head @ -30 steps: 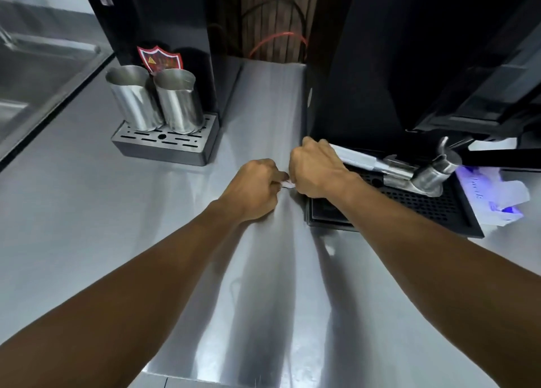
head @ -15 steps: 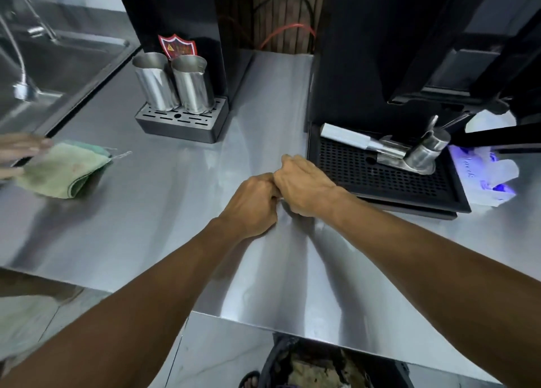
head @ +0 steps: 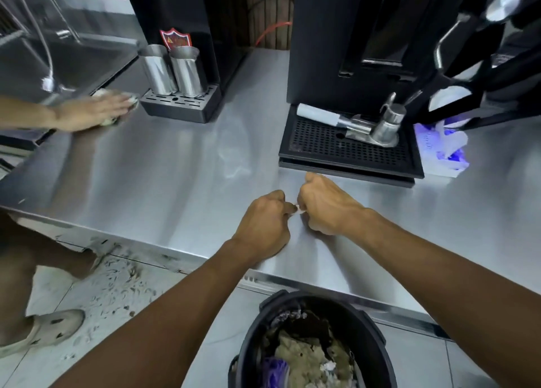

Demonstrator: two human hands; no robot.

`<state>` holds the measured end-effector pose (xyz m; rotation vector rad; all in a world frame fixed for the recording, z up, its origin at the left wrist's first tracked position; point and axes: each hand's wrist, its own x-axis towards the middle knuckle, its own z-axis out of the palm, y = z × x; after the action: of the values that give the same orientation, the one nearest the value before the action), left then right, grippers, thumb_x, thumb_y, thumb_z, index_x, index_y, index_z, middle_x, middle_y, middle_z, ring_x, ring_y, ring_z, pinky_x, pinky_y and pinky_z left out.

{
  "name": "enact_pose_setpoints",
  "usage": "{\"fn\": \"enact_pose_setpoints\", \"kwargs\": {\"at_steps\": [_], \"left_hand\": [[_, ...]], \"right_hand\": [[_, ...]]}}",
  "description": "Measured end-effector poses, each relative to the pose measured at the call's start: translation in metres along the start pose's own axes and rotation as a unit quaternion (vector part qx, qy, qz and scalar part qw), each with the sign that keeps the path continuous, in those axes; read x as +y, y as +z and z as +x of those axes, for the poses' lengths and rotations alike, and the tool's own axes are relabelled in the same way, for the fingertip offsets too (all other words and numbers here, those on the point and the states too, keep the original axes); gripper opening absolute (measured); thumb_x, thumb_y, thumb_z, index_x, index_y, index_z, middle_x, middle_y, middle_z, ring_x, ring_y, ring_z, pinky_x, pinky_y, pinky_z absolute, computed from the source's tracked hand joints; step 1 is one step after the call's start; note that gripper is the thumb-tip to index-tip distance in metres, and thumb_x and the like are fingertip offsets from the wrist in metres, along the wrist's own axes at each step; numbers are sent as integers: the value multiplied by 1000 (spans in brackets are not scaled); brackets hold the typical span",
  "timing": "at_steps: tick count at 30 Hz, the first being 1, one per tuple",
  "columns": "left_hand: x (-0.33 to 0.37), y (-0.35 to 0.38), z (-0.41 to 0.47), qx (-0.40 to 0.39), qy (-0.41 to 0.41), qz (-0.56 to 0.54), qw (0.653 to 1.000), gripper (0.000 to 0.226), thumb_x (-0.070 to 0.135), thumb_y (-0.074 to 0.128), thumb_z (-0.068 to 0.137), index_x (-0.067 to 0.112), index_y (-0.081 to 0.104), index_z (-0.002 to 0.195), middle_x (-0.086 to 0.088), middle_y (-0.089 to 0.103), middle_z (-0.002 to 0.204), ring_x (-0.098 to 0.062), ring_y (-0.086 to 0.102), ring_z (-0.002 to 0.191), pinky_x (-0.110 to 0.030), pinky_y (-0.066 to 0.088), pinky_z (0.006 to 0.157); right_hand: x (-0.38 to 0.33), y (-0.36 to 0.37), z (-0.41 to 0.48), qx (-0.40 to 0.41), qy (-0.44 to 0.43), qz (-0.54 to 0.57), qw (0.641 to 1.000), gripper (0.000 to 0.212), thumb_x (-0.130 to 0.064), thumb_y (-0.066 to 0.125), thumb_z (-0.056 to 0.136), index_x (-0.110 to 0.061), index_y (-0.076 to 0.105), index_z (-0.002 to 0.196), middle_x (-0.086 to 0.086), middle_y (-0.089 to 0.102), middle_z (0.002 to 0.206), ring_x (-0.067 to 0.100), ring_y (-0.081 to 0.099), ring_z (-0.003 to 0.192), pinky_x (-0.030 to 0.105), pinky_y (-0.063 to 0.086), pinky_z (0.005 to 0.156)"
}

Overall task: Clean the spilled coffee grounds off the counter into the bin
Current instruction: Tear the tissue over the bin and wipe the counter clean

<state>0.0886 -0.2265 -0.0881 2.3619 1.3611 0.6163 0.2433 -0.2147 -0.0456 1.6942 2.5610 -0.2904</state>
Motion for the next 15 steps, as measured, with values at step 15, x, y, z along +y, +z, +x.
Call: {"fn": "enact_pose_setpoints", "kwargs": {"at_steps": [15], "left_hand": [[95,34,-64,-40,19,4,999,32,1,54,81,14,77,99,1,52,74,-25,56,63,-39,52,63]], "right_hand": [[25,23,-127,3,5,72,997,22,8,64,67,-13,70,69,-4,39,70,19,51,79,31,51,61]]}}
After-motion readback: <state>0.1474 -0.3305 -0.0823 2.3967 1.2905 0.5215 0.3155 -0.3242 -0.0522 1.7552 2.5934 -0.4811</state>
